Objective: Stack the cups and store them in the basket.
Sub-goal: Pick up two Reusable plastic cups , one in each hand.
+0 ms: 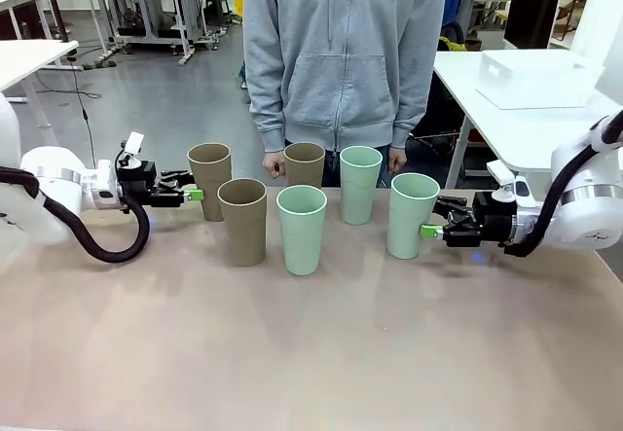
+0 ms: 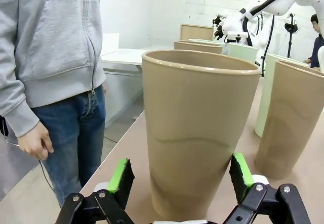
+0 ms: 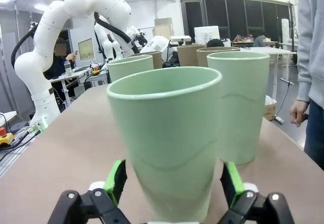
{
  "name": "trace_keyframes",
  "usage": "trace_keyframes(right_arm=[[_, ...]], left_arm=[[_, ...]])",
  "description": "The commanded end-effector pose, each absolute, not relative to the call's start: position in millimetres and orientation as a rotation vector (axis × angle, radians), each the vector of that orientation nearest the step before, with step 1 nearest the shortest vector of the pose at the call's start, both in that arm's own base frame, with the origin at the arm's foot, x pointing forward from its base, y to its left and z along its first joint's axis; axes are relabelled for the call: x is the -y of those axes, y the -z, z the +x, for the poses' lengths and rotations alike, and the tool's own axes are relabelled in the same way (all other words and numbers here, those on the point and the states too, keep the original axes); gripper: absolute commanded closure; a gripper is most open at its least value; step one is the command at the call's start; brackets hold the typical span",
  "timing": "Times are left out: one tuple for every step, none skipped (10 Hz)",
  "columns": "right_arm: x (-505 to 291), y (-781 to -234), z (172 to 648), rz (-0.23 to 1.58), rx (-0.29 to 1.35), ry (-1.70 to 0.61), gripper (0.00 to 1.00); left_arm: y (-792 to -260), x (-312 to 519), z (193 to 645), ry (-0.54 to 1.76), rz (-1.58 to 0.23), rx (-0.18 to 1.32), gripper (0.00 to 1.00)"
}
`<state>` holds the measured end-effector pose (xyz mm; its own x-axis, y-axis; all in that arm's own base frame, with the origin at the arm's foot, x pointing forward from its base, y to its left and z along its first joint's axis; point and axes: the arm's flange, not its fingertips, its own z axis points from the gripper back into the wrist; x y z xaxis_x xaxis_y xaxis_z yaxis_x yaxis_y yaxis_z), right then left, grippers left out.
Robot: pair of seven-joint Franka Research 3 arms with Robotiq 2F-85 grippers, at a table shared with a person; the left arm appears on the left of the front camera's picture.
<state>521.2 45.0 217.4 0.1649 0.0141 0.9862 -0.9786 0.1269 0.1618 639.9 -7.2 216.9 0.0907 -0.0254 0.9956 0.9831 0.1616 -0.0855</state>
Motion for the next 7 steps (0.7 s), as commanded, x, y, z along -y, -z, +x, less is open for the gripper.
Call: trace_keyframes(right_arm=[[-57, -216, 523, 1.177, 1.171, -0.996, 0.00], [-59, -215, 523, 1.184, 1.170, -0.992, 0.00], [-63, -214, 524, 1.193, 1.173, -0.987, 0.00], [-67, -213, 526, 1.205, 1.167, -0.983, 0.00], [-70, -211, 528, 1.206, 1.160, -0.981, 0.00], [-75, -210, 532, 1.208, 1.153, -0.984, 0.00], [-79, -209, 533, 1.206, 1.140, -0.989, 0.00]], left_arm=[[-218, 16, 644, 1.059, -1.106, 1.215, 0.00], [-219, 19, 644, 1.062, -1.108, 1.208, 0.00], [-219, 21, 645, 1.067, -1.110, 1.207, 0.00], [-220, 24, 646, 1.071, -1.112, 1.204, 0.00], [-220, 28, 647, 1.074, -1.111, 1.199, 0.00], [-220, 32, 648, 1.078, -1.110, 1.196, 0.00], [-221, 36, 648, 1.082, -1.110, 1.195, 0.00]])
